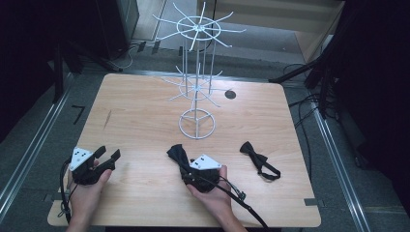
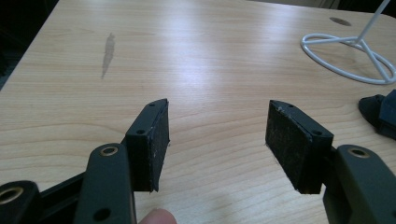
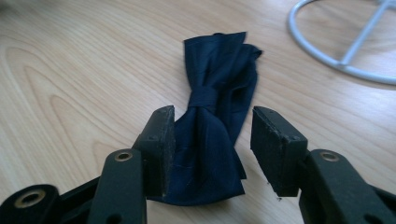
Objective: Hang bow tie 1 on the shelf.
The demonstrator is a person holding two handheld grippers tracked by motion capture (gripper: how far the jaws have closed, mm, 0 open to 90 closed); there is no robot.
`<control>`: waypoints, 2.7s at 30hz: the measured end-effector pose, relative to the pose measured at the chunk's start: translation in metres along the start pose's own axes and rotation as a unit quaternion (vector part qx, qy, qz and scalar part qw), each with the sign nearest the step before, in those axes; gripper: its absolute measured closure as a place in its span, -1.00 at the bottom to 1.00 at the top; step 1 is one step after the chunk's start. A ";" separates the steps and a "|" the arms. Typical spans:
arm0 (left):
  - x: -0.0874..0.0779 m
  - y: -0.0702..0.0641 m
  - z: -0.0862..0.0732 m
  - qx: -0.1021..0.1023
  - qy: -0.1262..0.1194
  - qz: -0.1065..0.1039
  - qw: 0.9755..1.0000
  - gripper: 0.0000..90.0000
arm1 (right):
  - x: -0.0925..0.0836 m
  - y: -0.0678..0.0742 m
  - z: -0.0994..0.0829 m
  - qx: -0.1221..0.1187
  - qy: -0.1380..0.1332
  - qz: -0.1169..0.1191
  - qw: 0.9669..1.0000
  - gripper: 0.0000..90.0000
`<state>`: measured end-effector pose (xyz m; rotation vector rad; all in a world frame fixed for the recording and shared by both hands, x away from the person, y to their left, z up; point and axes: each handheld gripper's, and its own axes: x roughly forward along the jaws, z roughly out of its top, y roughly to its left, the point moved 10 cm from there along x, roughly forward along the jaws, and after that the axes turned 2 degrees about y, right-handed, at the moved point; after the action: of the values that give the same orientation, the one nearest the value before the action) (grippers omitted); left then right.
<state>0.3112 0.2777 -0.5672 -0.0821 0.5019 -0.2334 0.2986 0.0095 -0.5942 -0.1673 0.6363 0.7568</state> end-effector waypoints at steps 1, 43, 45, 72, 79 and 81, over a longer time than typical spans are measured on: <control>0.000 0.001 0.000 -0.005 0.000 -0.001 1.000 -0.09 | 0.001 0.001 0.001 -0.002 0.001 0.000 1.000 0.12; 0.000 -0.004 -0.003 0.001 0.010 0.004 1.000 0.00 | -0.042 -0.048 0.023 0.048 -0.087 -0.081 0.992 0.72; 0.000 -0.003 -0.003 0.001 0.010 0.004 1.000 0.00 | -0.048 -0.054 0.026 0.057 -0.098 -0.085 0.990 0.72; 0.000 -0.004 -0.003 0.006 0.011 0.009 1.000 0.00 | -0.113 -0.119 0.079 0.120 -0.204 -0.156 0.959 0.72; 0.000 -0.004 -0.003 0.004 0.010 0.008 1.000 -0.01 | -0.125 -0.121 0.097 0.114 -0.227 -0.165 0.953 0.72; 0.000 -0.004 -0.003 0.004 0.010 0.008 1.000 -0.01 | -0.126 -0.122 0.098 0.114 -0.230 -0.166 0.952 0.72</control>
<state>0.3093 0.2739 -0.5692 -0.0667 0.5213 -0.2201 0.3594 -0.1172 -0.4511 0.1145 0.2361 0.3697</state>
